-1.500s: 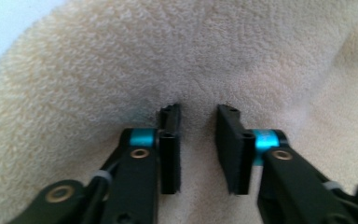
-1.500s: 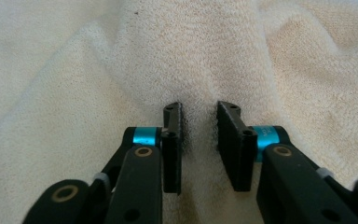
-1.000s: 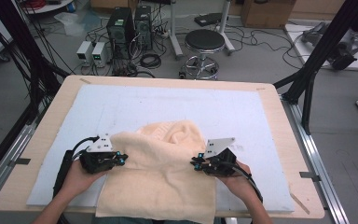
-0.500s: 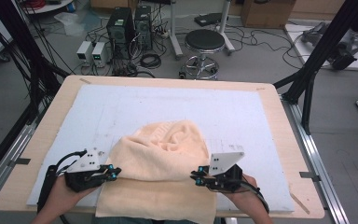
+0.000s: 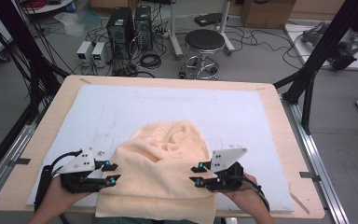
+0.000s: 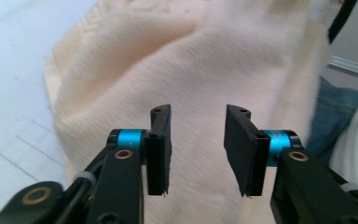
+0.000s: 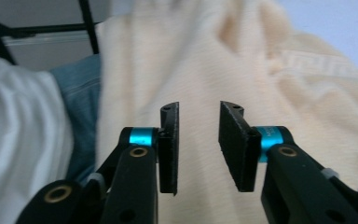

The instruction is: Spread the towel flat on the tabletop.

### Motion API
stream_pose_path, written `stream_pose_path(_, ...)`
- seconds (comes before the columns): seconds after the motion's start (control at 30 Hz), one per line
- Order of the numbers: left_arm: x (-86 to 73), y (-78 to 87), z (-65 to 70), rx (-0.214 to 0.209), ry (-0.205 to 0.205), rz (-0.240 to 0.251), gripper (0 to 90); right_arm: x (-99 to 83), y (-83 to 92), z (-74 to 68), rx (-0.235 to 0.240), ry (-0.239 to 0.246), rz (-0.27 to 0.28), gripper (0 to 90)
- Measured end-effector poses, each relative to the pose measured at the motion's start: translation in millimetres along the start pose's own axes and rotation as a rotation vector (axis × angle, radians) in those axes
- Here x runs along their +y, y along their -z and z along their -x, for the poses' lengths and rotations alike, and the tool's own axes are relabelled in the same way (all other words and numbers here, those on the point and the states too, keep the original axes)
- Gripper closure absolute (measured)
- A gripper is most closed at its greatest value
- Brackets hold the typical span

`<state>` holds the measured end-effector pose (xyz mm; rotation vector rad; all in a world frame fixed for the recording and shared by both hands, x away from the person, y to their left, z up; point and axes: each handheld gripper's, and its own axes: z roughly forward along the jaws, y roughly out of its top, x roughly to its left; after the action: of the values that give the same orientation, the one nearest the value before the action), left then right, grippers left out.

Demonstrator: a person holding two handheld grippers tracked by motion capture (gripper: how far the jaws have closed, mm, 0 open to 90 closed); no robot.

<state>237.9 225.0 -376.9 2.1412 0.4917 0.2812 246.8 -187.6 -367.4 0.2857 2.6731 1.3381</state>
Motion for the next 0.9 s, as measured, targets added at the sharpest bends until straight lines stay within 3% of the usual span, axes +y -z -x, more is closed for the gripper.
stream_pose_path(0.1, 3.9, -15.7, -13.5, 0.012, 0.013, 0.000, 56.2, 1.6, -6.2, 19.2, -0.041, -0.012, -0.012, 64.4)
stream_pose_path(0.17, 4.7, -28.8, -21.8, 0.008, 0.032, 0.000, 50.6, -1.2, -13.8, 31.4, -0.026, -0.031, -0.018, 60.5)
stream_pose_path(0.3, 4.8, -48.2, -32.9, 0.011, 0.052, -0.028, 46.4, -6.8, -30.3, 48.3, -0.029, -0.047, -0.086, 54.6)
stream_pose_path(0.4, 2.7, -60.2, -40.3, 0.005, 0.071, -0.085, 50.0, -11.3, -39.5, 58.0, -0.024, -0.064, -0.125, 54.7)
stream_pose_path(0.47, 0.0, -65.0, -43.4, 0.011, 0.083, -0.116, 58.5, -15.6, -44.3, 61.7, -0.001, -0.083, -0.159, 65.4)
stream_pose_path(0.53, -3.2, -65.6, -43.8, 0.003, 0.091, -0.126, 76.9, -20.4, -45.4, 61.6, 0.028, -0.089, -0.182, 79.9)
stream_pose_path(0.6, -5.6, -60.6, -42.5, -0.019, 0.095, -0.108, 87.4, -23.1, -41.5, 56.6, 0.032, -0.084, -0.169, 81.8)
stream_pose_path(0.77, -10.3, -43.5, -30.0, -0.017, 0.056, -0.098, 89.6, -28.4, -22.8, 35.3, 0.026, -0.060, -0.127, 82.0)
stream_pose_path(0.83, -11.6, -38.0, -26.8, -0.021, 0.051, -0.089, 89.6, -30.4, -16.6, 28.8, 0.011, -0.048, -0.122, 82.2)
stream_pose_path(0.9, -10.4, -34.6, -26.2, -0.020, 0.052, -0.070, 87.3, -30.7, -12.6, 24.5, 0.025, -0.040, -0.104, 82.3)
